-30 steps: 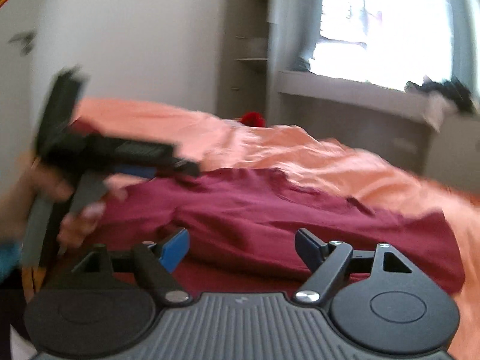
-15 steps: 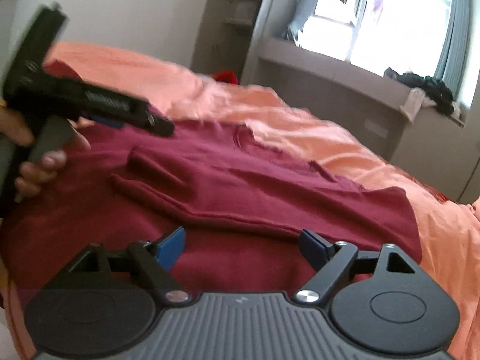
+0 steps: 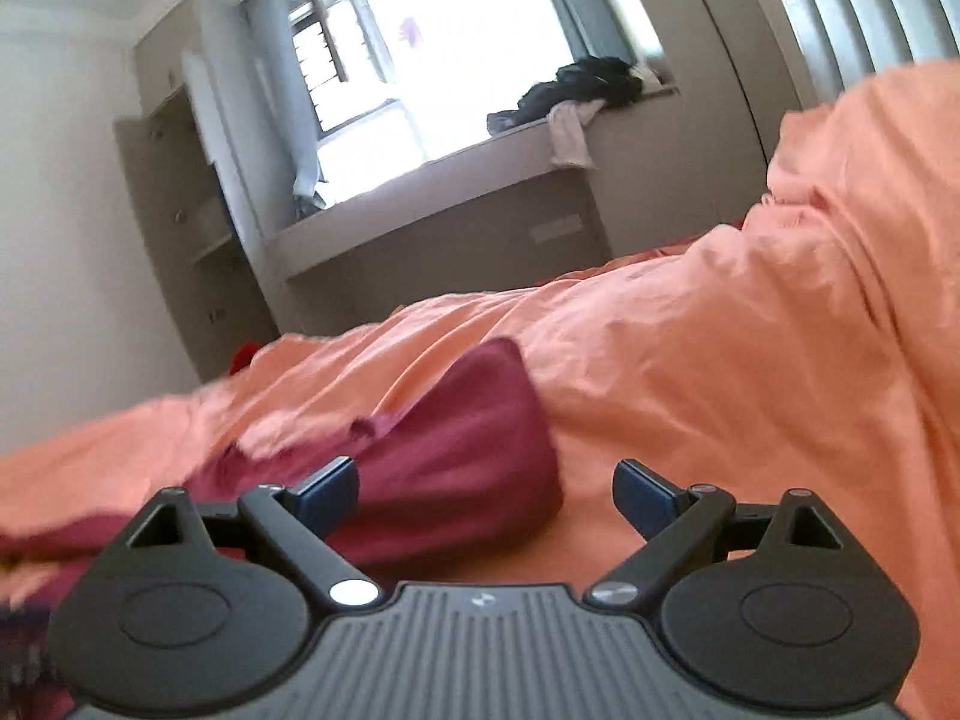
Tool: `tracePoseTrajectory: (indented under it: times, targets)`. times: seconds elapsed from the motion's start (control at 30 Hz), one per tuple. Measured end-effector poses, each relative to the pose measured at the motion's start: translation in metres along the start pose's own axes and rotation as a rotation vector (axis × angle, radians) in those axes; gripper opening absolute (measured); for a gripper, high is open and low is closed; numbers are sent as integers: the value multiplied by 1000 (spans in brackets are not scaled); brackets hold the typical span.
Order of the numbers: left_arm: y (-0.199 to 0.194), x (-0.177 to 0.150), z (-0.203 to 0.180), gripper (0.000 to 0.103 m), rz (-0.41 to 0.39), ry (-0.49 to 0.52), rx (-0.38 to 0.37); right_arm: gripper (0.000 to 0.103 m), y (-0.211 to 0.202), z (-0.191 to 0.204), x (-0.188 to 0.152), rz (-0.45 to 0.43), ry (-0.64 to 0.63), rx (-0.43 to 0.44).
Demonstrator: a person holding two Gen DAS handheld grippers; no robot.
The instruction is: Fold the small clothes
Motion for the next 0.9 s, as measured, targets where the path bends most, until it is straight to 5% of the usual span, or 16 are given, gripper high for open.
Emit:
tracePoseTrajectory:
  times: [0.1, 0.13, 0.27, 0.33, 0.57, 0.83, 0.9]
  targets:
    - [1, 0, 3, 103, 4, -19, -11, 91, 23, -5, 9, 23, -12, 26]
    - [1, 0, 3, 103, 5, -23, -14, 80, 31, -5, 11, 36, -27, 28]
    - [1, 0, 4, 103, -5, -23, -20, 11, 50, -9, 11, 72, -16, 13]
    - [-1, 0, 3, 103, -13, -19, -21, 8, 43, -14, 13, 50, 39, 2]
    - [-1, 0, 3, 103, -6, -22, -26, 16, 51, -26, 8, 84, 55, -42]
    - [0, -1, 5, 103, -5, -35, -31, 71, 11, -20, 13, 94, -116, -98]
    - [0, -1, 5, 103, -5, -34, -30, 75, -1, -19, 8, 109, -180, -113]
Point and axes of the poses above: each gripper's, at about its wrist camera, not at the fingertips, and y roughly the way its jaws point, z to its left, x to its top, the point moved 2 cm from there along y, roughly the way its jaws point, and after that the axes turned 4 degrees about -z, right-handed, at the moved point
